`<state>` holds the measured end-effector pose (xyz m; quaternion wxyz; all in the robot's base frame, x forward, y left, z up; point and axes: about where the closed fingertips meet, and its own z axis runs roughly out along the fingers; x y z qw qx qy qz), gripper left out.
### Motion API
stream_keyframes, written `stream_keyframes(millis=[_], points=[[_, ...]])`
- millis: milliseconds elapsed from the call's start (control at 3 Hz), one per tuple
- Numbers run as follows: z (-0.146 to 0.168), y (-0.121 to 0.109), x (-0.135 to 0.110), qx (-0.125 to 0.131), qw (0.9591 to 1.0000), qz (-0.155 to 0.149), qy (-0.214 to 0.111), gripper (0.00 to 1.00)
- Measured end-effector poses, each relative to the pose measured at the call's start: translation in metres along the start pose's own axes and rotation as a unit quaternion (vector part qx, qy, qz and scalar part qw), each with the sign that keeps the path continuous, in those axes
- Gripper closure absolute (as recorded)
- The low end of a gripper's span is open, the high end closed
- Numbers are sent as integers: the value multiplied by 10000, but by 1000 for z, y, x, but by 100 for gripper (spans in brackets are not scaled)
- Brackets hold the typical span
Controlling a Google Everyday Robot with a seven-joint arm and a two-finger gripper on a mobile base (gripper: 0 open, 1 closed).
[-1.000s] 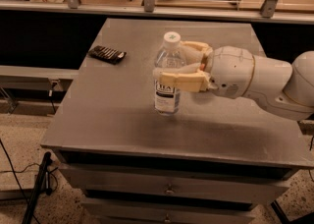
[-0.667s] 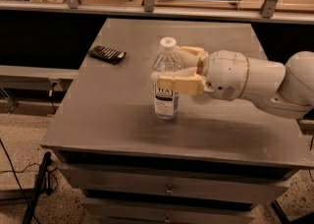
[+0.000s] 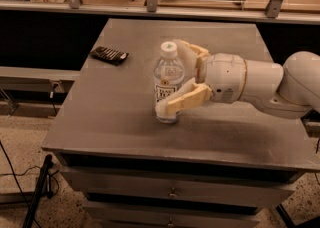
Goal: Place blue plastic bottle upright
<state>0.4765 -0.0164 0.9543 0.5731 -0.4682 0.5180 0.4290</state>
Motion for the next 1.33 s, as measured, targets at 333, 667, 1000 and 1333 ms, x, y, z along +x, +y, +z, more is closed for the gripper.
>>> stream_keyframes(millis=[333, 667, 1000, 1333], points=[[-1, 0, -4, -6, 10000, -74, 66, 0], [-25, -3, -17, 227, 9991, -248, 242, 0], [-65, -8, -35, 598, 9967, -376, 391, 0], [-65, -8, -35, 597, 9967, -376, 391, 0]])
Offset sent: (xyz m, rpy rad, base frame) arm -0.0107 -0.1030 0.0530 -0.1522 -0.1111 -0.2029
